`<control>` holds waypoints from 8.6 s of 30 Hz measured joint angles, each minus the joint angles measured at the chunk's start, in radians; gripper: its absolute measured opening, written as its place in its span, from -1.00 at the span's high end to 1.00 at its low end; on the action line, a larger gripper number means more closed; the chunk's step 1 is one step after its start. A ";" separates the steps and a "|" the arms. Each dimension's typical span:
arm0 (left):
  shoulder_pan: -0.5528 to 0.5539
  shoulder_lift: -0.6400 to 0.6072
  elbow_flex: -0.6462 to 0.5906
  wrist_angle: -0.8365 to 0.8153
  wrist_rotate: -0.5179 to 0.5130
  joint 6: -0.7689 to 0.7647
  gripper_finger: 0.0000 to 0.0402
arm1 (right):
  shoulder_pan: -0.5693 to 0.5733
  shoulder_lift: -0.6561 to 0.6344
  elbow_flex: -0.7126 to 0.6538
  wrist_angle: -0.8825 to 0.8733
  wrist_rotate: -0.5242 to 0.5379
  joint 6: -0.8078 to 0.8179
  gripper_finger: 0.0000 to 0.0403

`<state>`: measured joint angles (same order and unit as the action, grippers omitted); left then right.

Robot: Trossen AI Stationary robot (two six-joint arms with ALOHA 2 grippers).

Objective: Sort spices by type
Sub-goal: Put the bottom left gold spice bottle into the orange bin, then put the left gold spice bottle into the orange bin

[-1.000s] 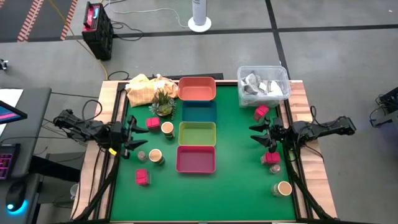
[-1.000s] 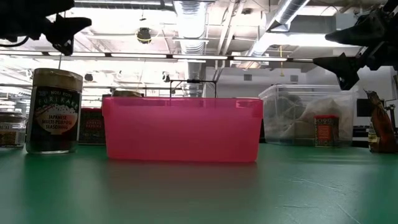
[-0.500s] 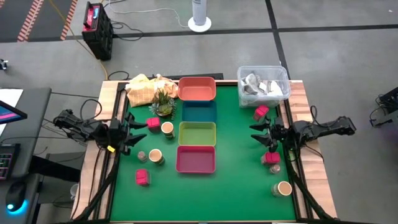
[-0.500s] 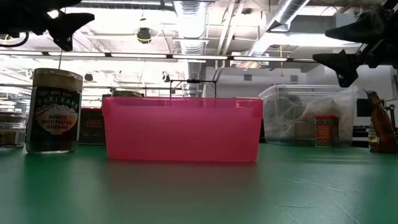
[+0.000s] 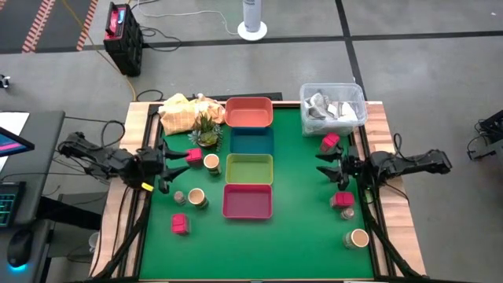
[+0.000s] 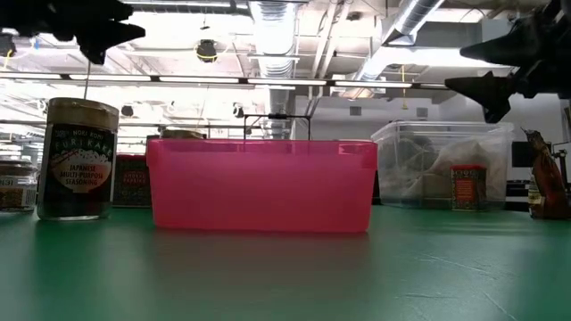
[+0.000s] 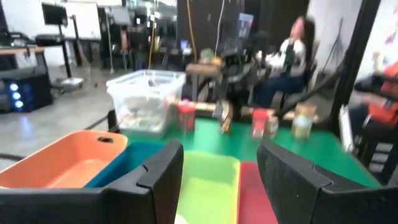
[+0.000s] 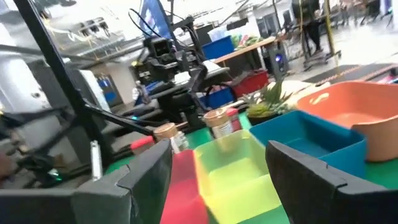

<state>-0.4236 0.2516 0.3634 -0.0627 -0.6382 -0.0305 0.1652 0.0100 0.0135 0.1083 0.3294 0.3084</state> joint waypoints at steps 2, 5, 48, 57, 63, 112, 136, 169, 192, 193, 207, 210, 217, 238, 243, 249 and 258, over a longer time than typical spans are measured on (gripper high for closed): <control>0.000 0.071 0.061 -0.054 0.000 -0.004 0.03 | -0.007 0.011 0.000 0.001 0.038 -0.024 -0.42; 0.000 0.174 0.181 -0.196 0.001 -0.068 0.03 | -0.017 0.029 0.003 0.002 0.093 -0.069 -0.42; 0.027 0.931 0.591 -0.791 0.458 -0.332 -0.79 | -0.021 0.856 0.408 -0.025 0.200 -0.100 -0.42; 0.067 1.004 0.591 -0.807 0.536 -0.279 -0.79 | -0.021 0.860 0.408 -0.017 0.200 -0.100 -0.42; 0.066 1.086 0.591 -0.848 0.530 -0.233 -0.79 | -0.021 0.860 0.408 -0.017 0.200 -0.098 -0.42; 0.694 1.397 1.150 -0.875 0.603 0.254 -0.34 | -0.005 0.918 0.407 0.068 0.217 0.007 -0.42; 1.103 1.771 1.533 -0.932 0.609 0.438 -0.34 | 0.103 0.913 0.407 0.086 0.254 0.025 -0.42; 0.780 1.655 1.723 -1.294 0.602 0.347 -0.82 | 0.101 0.913 0.408 0.071 0.257 0.016 -0.42; 0.499 1.051 0.782 -0.884 0.417 0.140 -0.82 | 0.130 0.913 0.408 0.091 0.336 0.023 -0.42; 0.503 1.047 0.760 -0.865 0.423 0.140 -0.82 | 0.124 0.912 0.408 0.091 0.336 0.023 -0.42; 0.585 1.169 0.703 -0.790 0.566 0.168 -0.82 | 0.094 0.913 0.408 0.117 0.328 -0.024 -0.42; 0.587 1.208 0.703 -0.790 0.572 0.177 -0.82 | 0.094 0.912 0.408 0.118 0.328 -0.029 -0.42; 0.587 1.254 0.702 -0.790 0.574 0.206 -0.71 | 0.094 0.913 0.408 0.117 0.326 -0.037 -0.42; 0.605 1.246 1.005 -1.063 0.644 0.268 -0.33 | 0.088 0.912 0.408 0.111 0.324 -0.010 -0.42; 0.693 1.246 1.070 -0.946 0.607 0.307 -0.33 | 0.067 0.913 0.408 0.117 0.325 0.009 -0.42; 0.844 1.317 1.102 -0.854 0.604 0.328 -0.33 | 0.069 0.913 0.408 0.128 0.325 0.008 -0.42; 0.942 1.478 1.276 -0.881 0.608 0.360 -0.33 | 0.068 0.913 0.408 0.125 0.325 -0.023 -0.42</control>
<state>0.5179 1.7298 1.6394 -0.9435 -0.0304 0.3298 0.2337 0.9226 0.4217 0.2333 0.6544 0.2855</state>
